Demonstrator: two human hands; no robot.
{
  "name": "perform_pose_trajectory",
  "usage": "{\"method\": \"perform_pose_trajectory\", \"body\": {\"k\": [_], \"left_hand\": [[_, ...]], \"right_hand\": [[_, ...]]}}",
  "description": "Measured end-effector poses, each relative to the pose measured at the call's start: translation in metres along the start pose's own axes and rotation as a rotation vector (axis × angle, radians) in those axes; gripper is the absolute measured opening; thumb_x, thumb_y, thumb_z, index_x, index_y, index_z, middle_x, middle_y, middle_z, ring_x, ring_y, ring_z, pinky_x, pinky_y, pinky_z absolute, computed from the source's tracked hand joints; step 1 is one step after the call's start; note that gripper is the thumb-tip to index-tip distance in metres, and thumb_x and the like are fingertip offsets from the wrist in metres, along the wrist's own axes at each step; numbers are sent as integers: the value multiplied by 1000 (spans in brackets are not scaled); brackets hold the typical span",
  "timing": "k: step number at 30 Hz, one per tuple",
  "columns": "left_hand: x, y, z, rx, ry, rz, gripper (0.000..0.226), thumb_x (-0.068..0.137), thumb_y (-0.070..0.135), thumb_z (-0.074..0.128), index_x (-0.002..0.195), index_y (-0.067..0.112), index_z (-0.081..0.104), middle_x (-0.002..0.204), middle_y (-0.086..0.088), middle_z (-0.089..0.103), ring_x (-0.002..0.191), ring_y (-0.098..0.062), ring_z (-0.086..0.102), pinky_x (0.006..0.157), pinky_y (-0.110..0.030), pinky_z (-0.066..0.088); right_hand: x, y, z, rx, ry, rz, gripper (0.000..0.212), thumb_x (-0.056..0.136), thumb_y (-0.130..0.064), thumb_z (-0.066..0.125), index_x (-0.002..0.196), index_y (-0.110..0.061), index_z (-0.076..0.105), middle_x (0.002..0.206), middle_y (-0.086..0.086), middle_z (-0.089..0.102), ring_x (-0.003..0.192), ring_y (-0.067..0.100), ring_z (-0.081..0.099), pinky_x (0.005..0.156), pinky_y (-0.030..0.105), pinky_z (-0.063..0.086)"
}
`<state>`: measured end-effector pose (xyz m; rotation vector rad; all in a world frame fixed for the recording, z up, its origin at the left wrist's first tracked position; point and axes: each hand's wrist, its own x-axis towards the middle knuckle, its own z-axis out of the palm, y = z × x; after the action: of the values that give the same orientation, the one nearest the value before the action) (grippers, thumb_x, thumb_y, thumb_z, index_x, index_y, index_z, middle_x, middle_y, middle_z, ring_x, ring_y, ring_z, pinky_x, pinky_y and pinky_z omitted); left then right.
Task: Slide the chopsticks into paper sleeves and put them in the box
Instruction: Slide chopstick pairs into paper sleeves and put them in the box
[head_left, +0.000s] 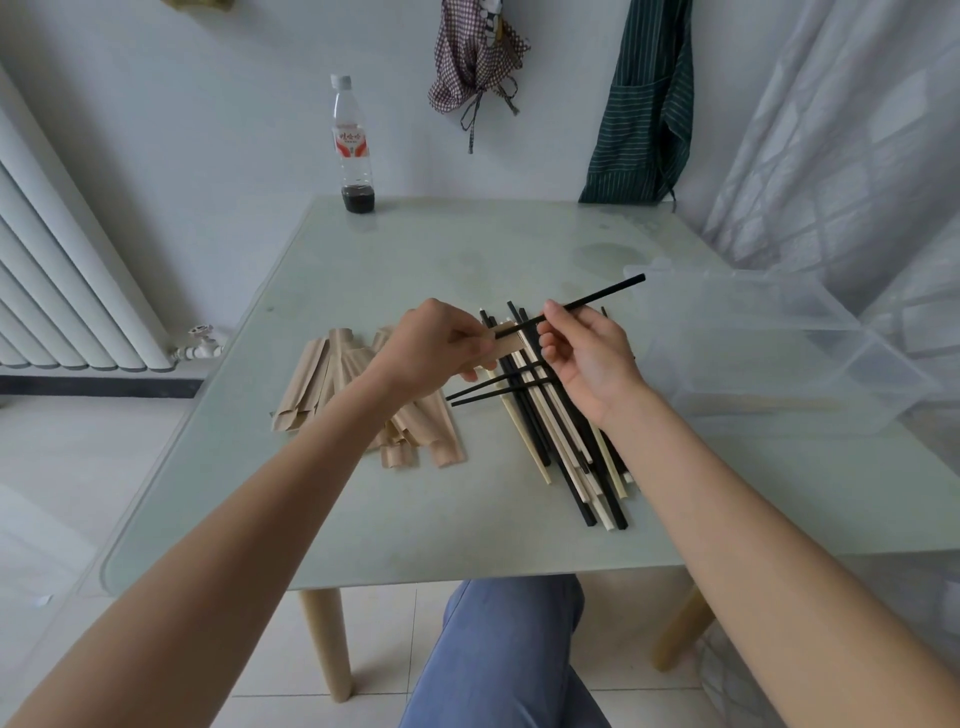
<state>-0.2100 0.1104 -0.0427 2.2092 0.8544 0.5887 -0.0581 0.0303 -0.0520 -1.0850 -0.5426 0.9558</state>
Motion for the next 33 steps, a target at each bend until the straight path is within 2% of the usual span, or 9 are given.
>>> {"method": "perform_pose_trajectory", "body": {"k": [4, 11, 15, 17, 19, 23, 26, 30, 33], "left_hand": [[0, 1, 0, -28, 4, -19, 17, 91, 11, 57, 90, 5, 72, 82, -2, 74, 60, -5, 65, 61, -13, 50], [2, 4, 5, -14, -6, -21, 16, 90, 8, 54, 89, 7, 71, 73, 4, 70, 55, 0, 62, 54, -10, 49], [3, -5, 2, -25, 18, -55, 14, 91, 11, 56, 87, 11, 70, 77, 3, 72, 56, -2, 63, 58, -12, 50], [2, -12, 1, -3, 34, -82, 15, 91, 14, 56, 82, 16, 69, 73, 11, 70, 58, -4, 65, 63, -17, 52], [1, -17, 2, 6, 42, -97, 17, 90, 16, 57, 78, 21, 67, 70, 17, 68, 57, -1, 65, 61, -16, 50], [4, -20, 6, -26, 38, -101, 14, 90, 15, 57, 81, 17, 68, 71, 13, 69, 53, 3, 62, 55, -9, 47], [6, -20, 8, -32, 44, -98, 14, 90, 18, 58, 82, 16, 70, 74, 12, 70, 57, -2, 64, 61, -14, 50], [7, -23, 10, -49, 43, -98, 14, 90, 18, 58, 79, 20, 68, 75, 10, 71, 55, 1, 63, 54, -7, 45], [5, -23, 9, -54, 50, -106, 15, 90, 14, 57, 82, 15, 70, 76, 7, 71, 57, -4, 64, 55, -10, 47]], "right_hand": [[-1, -2, 3, -11, -36, 31, 11, 91, -10, 59, 80, -8, 60, 65, 0, 59, 57, 6, 54, 53, 13, 47], [4, 4, 5, -64, -59, 13, 12, 89, -8, 60, 77, -9, 60, 58, -3, 60, 53, 4, 54, 52, 12, 46], [9, 6, 1, -137, -54, 29, 20, 93, -24, 57, 79, -10, 61, 59, -1, 60, 53, 7, 55, 51, 15, 46], [14, 9, -7, -351, 2, 21, 27, 96, -30, 51, 84, -9, 62, 62, 3, 61, 54, 10, 56, 52, 17, 47], [17, 14, -16, -725, 32, 12, 20, 96, -21, 50, 90, -8, 64, 67, 4, 62, 56, 10, 57, 52, 16, 47], [21, 25, -19, -1150, -4, 45, 9, 93, -15, 57, 91, -9, 63, 67, 2, 63, 51, 6, 57, 40, 8, 40], [25, 28, -14, -1206, -12, 84, 11, 92, -17, 58, 86, -8, 57, 63, 4, 63, 46, 8, 56, 35, 9, 38], [30, 30, -8, -1244, -23, 149, 16, 91, -17, 60, 84, -3, 59, 64, 10, 65, 46, 10, 59, 40, 13, 47], [32, 31, -6, -1203, 8, 175, 14, 89, -12, 62, 87, 1, 62, 61, 12, 66, 40, 9, 60, 41, 14, 50]]}}
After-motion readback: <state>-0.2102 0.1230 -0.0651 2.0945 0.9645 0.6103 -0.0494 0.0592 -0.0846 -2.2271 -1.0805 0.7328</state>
